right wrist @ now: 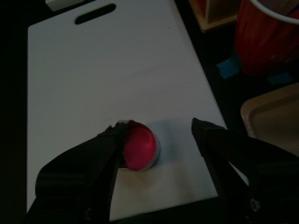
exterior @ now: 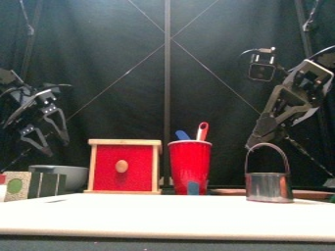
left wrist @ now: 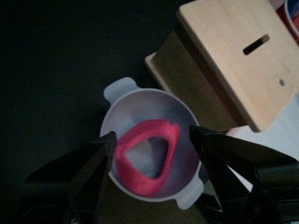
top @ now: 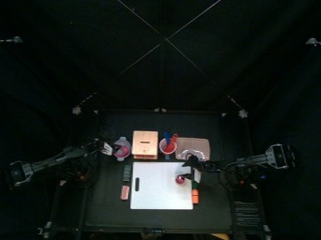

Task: Get the cutter from the drawer then cut the dough then place the extra dough in the bowl
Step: Place the extra dough in the bowl

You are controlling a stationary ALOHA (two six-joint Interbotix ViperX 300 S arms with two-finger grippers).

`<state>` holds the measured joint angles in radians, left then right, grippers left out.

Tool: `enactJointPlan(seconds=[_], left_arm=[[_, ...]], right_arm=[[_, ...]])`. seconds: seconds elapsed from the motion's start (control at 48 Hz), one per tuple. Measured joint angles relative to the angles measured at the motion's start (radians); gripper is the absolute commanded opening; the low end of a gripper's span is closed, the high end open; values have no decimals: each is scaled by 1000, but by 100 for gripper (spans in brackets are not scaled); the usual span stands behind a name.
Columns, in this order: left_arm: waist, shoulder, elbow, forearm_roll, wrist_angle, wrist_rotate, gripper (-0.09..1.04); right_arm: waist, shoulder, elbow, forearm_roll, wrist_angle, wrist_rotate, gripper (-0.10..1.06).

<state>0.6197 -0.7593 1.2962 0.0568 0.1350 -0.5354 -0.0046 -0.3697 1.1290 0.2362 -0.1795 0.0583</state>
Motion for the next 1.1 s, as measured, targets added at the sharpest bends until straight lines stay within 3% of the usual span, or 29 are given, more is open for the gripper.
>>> enactJointPlan(seconds=[0.292,0.75,1.104], left_arm=[[-25,-6,-17,80,-75,49,99],[-252,-8,25,198,-499,184,99],[-396,15,40,206,-630,295,99]], right_arm=[[-3,-2,-20,-18,-32,-3,93],[-5,-37,-26,-98,-206,-5,93],[-6,-38,26,-138,-405,-5,93]])
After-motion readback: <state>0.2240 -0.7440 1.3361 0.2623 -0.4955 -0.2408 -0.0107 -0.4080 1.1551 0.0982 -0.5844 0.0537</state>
